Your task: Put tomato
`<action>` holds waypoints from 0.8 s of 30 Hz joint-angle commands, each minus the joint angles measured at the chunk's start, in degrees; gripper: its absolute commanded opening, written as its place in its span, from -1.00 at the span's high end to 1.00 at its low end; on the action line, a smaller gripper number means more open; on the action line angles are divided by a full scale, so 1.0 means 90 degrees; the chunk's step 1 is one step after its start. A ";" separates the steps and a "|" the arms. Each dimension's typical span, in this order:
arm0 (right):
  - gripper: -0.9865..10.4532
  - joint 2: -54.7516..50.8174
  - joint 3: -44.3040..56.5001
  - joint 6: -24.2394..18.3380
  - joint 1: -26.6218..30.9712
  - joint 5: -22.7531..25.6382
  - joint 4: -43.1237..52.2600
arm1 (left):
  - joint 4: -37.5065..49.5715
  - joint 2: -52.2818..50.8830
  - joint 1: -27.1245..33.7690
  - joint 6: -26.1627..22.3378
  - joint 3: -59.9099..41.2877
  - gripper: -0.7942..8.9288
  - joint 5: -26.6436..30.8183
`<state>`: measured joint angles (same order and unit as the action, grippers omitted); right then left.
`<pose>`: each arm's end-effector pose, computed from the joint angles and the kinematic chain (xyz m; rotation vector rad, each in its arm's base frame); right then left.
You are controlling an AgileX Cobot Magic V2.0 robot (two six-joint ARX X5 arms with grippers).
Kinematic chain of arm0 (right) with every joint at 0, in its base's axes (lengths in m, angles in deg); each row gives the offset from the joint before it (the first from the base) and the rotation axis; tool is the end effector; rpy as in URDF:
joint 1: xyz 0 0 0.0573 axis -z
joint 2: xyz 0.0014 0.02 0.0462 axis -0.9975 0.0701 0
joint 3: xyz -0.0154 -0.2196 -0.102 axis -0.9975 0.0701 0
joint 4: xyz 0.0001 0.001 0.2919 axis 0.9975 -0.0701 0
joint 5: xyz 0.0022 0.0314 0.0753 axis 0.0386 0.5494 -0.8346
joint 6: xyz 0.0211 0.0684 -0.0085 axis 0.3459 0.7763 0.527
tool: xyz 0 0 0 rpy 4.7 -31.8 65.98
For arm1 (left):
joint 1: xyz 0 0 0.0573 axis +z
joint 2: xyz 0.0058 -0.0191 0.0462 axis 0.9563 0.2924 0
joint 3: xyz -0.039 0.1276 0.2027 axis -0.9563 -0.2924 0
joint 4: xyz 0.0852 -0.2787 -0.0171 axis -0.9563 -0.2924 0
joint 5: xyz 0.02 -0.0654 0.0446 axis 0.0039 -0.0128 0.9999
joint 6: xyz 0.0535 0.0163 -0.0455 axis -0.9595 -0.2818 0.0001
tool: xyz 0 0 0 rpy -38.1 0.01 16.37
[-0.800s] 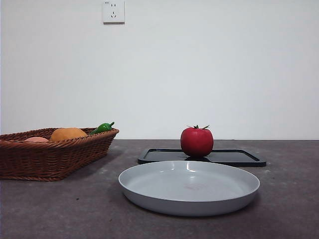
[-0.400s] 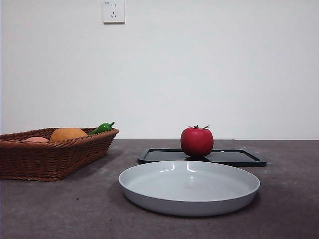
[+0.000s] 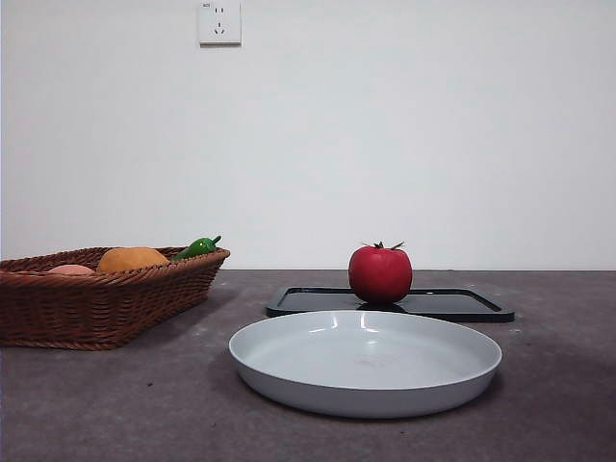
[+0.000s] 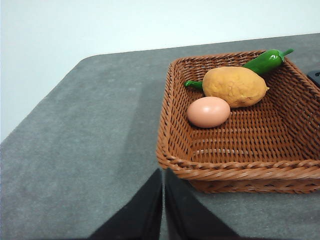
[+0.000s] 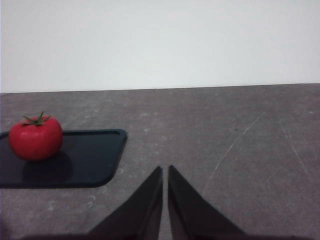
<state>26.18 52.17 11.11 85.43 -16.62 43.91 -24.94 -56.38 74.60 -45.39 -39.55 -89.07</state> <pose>0.1872 0.0015 0.1649 0.0863 0.0180 0.0040 0.1834 0.0053 0.1536 0.1119 0.1566 0.0243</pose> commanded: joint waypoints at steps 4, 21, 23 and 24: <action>0.82 -0.0124 0.0034 -0.0068 0.0012 0.0019 -0.0299 | -0.0041 -0.0010 0.0002 0.0017 -0.0134 0.82 0.0019; 0.82 -0.0124 0.0029 0.0044 0.0012 -0.0029 -0.0406 | -0.0041 -0.0010 0.0002 0.0017 -0.0131 0.82 0.0019; 0.82 -0.0124 0.0029 0.0044 0.0012 -0.0029 -0.0384 | -0.0041 -0.0010 0.0002 0.0017 -0.0134 0.82 0.0019; 0.82 -0.0124 0.0029 0.0044 0.0012 -0.0029 -0.0381 | -0.0041 -0.0010 0.0002 0.0017 -0.0134 0.82 0.0019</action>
